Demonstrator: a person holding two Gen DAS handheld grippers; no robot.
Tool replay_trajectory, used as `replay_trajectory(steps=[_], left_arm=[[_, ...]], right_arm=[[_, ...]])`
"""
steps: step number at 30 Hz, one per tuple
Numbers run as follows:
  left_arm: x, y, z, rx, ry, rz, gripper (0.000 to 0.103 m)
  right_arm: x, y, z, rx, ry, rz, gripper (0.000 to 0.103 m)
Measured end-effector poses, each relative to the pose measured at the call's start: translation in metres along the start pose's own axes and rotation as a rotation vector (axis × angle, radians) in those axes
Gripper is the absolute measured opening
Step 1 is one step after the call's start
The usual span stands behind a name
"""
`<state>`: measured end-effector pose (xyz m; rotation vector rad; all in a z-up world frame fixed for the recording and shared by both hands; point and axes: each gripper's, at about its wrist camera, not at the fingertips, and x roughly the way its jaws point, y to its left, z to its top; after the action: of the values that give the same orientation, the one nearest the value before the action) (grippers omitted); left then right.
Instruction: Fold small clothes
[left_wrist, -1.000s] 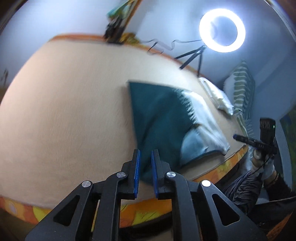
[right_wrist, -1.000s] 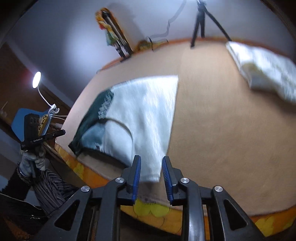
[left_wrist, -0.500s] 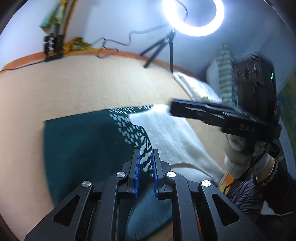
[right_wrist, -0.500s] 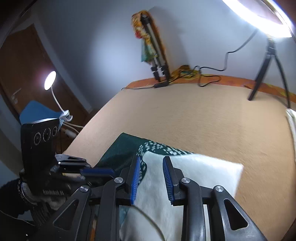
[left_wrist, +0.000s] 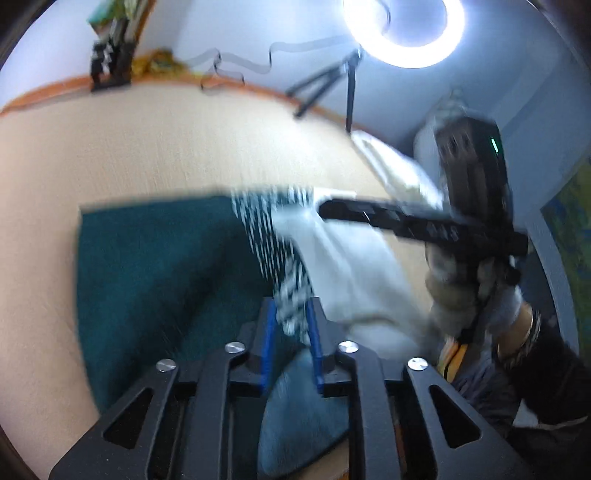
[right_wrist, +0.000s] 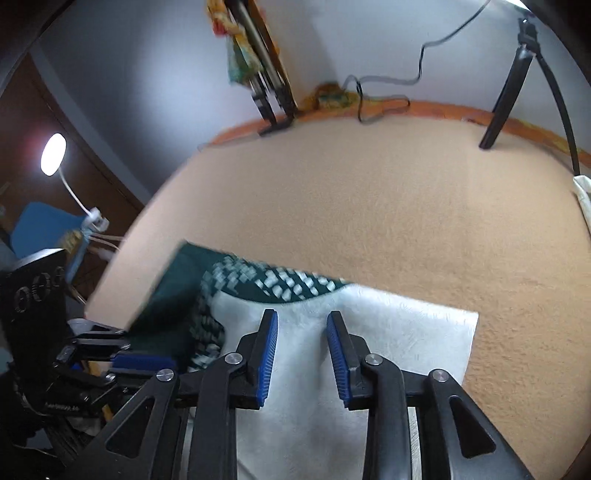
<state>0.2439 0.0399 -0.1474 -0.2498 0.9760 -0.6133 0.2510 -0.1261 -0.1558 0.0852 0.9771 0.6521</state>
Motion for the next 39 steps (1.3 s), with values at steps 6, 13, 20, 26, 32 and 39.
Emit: replay_trajectory(steps=[6, 13, 20, 26, 32, 39], left_arm=[[0.006, 0.012, 0.038, -0.030, -0.078, 0.087, 0.019], [0.040, 0.039, 0.033, -0.050, -0.005, 0.182, 0.019], [0.013, 0.057, 0.022, -0.102, -0.046, 0.241, 0.019], [-0.031, 0.076, 0.012, -0.177, -0.116, 0.269, 0.019], [-0.081, 0.077, -0.020, -0.241, -0.153, 0.207, 0.047], [-0.099, 0.093, -0.070, -0.480, -0.096, 0.039, 0.048]], right_arm=[[0.012, 0.019, 0.008, -0.059, -0.021, -0.033, 0.026], [0.035, 0.020, 0.009, -0.096, 0.050, -0.109, 0.026], [0.007, -0.028, 0.000, 0.044, 0.067, -0.204, 0.025], [-0.038, -0.068, -0.016, 0.157, 0.018, -0.244, 0.038], [-0.081, -0.088, -0.040, 0.200, -0.081, -0.162, 0.061], [-0.079, -0.108, -0.060, 0.291, -0.001, 0.013, 0.074]])
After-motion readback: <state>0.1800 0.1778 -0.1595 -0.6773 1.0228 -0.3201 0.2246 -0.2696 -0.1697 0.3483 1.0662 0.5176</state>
